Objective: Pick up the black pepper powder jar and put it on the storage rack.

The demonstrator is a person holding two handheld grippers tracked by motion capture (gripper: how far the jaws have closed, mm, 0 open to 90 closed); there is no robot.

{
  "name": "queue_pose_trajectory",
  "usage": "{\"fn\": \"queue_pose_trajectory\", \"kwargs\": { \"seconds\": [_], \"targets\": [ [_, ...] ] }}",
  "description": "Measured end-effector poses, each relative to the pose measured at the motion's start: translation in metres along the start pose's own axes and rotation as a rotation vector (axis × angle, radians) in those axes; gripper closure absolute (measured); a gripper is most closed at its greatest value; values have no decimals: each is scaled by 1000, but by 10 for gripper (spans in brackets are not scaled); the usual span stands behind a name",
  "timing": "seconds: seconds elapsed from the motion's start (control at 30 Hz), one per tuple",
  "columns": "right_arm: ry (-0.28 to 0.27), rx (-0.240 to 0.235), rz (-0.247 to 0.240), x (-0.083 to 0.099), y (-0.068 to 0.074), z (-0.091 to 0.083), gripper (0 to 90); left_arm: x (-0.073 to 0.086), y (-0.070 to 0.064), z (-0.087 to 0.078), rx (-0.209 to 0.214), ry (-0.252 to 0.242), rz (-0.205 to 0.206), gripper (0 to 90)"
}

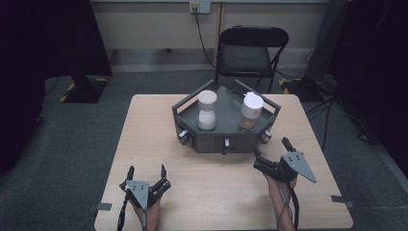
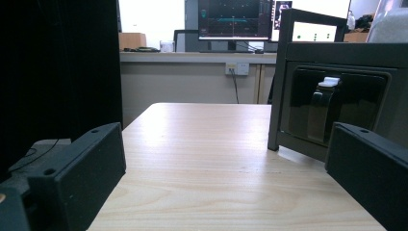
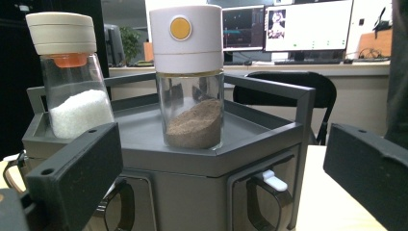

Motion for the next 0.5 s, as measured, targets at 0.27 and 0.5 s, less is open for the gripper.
{"fn": "queue_pose_trajectory", "kwargs": {
  "seconds": [0.27, 0.5],
  "targets": [
    [-21, 19, -24, 18, 5, -13, 0, 0, 0, 0, 0, 0, 0, 1],
    [-12, 42, -49, 42, 14, -32, 0, 0, 0, 0, 0, 0, 0, 1]
  ]
}}
Point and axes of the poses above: each handheld gripper's, and its own axes: z roughly forward along the jaws, x roughly out of its underside, y roughly to its left, the point moved 10 cm from there along z, roughly forward along the jaws, and after that the axes turned 7 degrees about -x, right-handed, at the moved point
